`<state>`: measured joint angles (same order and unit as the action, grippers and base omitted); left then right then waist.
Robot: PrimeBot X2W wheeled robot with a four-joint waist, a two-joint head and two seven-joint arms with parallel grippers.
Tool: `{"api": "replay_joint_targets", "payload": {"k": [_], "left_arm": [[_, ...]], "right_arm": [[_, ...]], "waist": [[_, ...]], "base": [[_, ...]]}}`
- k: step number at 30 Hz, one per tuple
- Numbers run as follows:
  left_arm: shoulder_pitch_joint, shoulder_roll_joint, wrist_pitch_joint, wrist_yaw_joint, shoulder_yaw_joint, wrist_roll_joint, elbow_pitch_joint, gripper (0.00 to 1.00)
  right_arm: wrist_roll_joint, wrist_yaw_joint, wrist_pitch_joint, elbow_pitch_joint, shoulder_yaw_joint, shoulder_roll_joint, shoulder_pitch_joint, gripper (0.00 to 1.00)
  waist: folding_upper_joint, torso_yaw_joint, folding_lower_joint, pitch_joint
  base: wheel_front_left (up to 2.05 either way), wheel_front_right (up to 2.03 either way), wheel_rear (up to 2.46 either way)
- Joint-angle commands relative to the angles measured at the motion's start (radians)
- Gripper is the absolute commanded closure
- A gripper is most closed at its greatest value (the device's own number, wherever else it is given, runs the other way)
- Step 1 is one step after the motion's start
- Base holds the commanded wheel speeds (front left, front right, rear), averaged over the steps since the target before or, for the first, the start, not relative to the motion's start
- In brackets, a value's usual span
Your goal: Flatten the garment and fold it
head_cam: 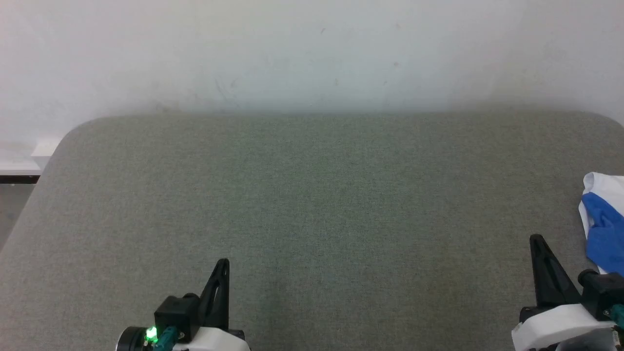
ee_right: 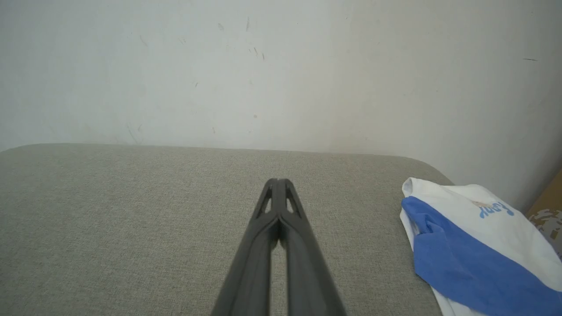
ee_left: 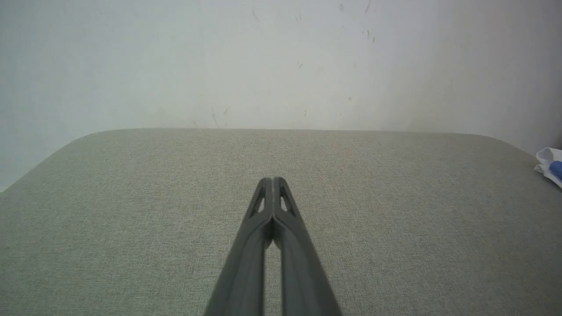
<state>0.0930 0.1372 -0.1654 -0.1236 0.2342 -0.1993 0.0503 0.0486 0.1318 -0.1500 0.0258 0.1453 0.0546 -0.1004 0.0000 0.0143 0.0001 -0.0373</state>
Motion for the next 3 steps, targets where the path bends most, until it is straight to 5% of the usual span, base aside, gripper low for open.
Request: {"api": "replay_joint_targets", "payload": {"k": [1,3], "left_arm": [[-0.02,-0.004,0.01,0.01,-0.013,0.016,-0.006,1.0],[-0.022,-0.006,0.014,0.013,-0.019,0.021,-0.007,1.0]], "right_arm": [[-0.009,0.0,0.005,-0.005,-0.01,-0.002,0.019,1.0],[-0.01,0.0,0.009,-0.006,-0.013,-0.002,0.021,1.0]], "waist": [[0.0,0.0,-0.0001,0.001],[0.0,-0.001,-0.0001,0.002]], "base": [[0.0,0.0,0.0],[0.0,0.0,0.0]]}}
